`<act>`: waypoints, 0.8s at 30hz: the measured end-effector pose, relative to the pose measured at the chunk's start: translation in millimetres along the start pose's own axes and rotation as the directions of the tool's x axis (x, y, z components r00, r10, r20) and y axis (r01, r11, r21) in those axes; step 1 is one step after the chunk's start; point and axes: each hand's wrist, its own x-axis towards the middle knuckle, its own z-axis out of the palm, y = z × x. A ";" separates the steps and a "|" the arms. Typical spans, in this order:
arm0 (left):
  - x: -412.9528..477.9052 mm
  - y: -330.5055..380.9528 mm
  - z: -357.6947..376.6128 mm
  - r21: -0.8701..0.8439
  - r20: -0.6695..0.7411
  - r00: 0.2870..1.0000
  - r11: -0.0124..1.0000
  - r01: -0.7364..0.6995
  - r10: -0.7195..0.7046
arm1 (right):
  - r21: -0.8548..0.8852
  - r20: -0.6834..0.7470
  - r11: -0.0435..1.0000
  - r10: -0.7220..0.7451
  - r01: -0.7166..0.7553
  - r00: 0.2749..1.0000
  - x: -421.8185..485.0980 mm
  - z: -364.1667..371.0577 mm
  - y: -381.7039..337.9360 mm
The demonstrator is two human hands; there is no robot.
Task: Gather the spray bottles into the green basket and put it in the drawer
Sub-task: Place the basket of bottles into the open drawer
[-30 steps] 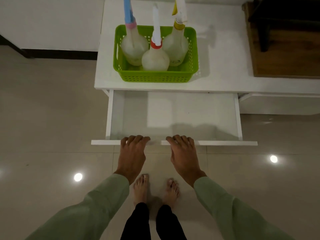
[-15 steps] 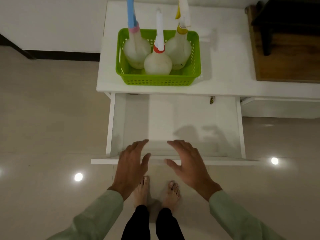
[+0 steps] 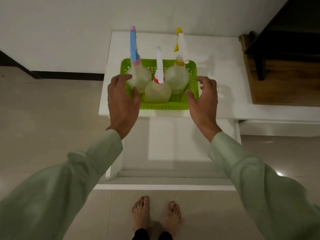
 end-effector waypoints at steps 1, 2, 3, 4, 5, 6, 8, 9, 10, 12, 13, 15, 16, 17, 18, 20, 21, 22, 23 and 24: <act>6.4 -4.2 3.8 0.009 -0.004 1.000 1.000 0.027 -0.027 | -0.027 0.011 0.999 0.029 -0.029 1.000 7.5 3.9 2.3; 13.1 -9.5 7.7 0.023 -0.005 0.998 0.998 0.056 -0.056 | -0.047 0.032 0.997 0.067 -0.066 0.997 15.4 8.3 5.1; 19.4 -15.7 11.2 0.039 0.002 0.996 0.995 0.092 -0.092 | -0.053 0.062 0.992 0.119 -0.116 0.991 22.5 12.7 8.0; 25.8 -22.5 14.6 0.043 0.024 0.990 0.989 0.141 -0.142 | -0.045 0.095 0.983 0.180 -0.176 0.979 28.9 16.5 10.9; 31.9 -29.2 17.3 0.029 0.062 0.976 0.978 0.208 -0.209 | -0.023 0.129 0.970 0.242 -0.241 0.962 34.9 19.9 13.6; 37.1 -35.1 19.3 0.001 0.109 0.953 0.958 0.285 -0.284 | 0.007 0.162 0.954 0.294 -0.299 0.942 39.4 22.5 16.0; 47.8 -43.8 22.7 -0.028 0.199 0.898 0.913 0.406 -0.393 | 0.048 0.209 0.930 0.347 -0.364 0.914 46.7 27.0 20.5; 51.8 -45.8 23.8 -0.018 0.228 0.882 0.904 0.426 -0.412 | 0.043 0.220 0.929 0.350 -0.367 0.911 49.5 28.9 22.3; 55.0 -47.2 24.6 -0.006 0.239 0.880 0.906 0.424 -0.411 | 0.032 0.222 0.933 0.343 -0.359 0.913 51.9 30.4 23.6; 59.7 -48.7 24.7 -0.005 0.219 0.889 0.911 0.413 -0.402 | 0.019 0.206 0.939 0.332 -0.343 0.921 55.1 31.7 24.9; 61.0 -49.4 25.0 -0.011 0.206 0.892 0.911 0.413 -0.402 | 0.022 0.197 0.939 0.333 -0.343 0.922 56.2 31.3 25.4; 60.2 -50.1 24.7 -0.019 0.201 0.892 0.909 0.417 -0.405 | 0.024 0.189 0.939 0.332 -0.342 0.924 56.1 28.0 26.1; 57.4 -49.8 24.0 -0.029 0.203 0.891 0.907 0.421 -0.407 | 0.020 0.188 0.941 0.327 -0.337 0.926 54.6 25.1 26.8; 53.6 -49.2 22.8 -0.040 0.206 0.890 0.906 0.422 -0.406 | 0.018 0.185 0.944 0.321 -0.330 0.929 52.0 21.1 27.8; 48.7 -48.3 21.4 -0.048 0.205 0.893 0.907 0.418 -0.400 | 0.012 0.181 0.947 0.314 -0.321 0.932 48.3 16.5 28.7; 34.9 -44.6 16.4 -0.058 0.202 0.903 0.916 0.397 -0.379 | 0.003 0.169 0.952 0.302 -0.306 0.938 36.8 5.3 31.0; 27.3 -41.9 12.9 -0.068 0.204 0.908 0.920 0.386 -0.366 | 0.013 0.165 0.954 0.292 -0.298 0.942 30.0 -0.5 32.4; 18.8 -38.6 9.2 -0.080 0.210 0.911 0.923 0.378 -0.355 | 0.030 0.164 0.957 0.281 -0.290 0.946 21.6 -7.6 34.0; 9.8 -35.1 5.3 -0.090 0.216 0.913 0.924 0.371 -0.346 | 0.050 0.166 0.958 0.270 -0.282 0.948 12.3 -15.2 35.4; -0.1 -31.5 1.6 -0.099 0.223 0.914 0.925 0.366 -0.338 | 0.069 0.169 0.959 0.261 -0.276 0.950 2.0 -23.6 37.0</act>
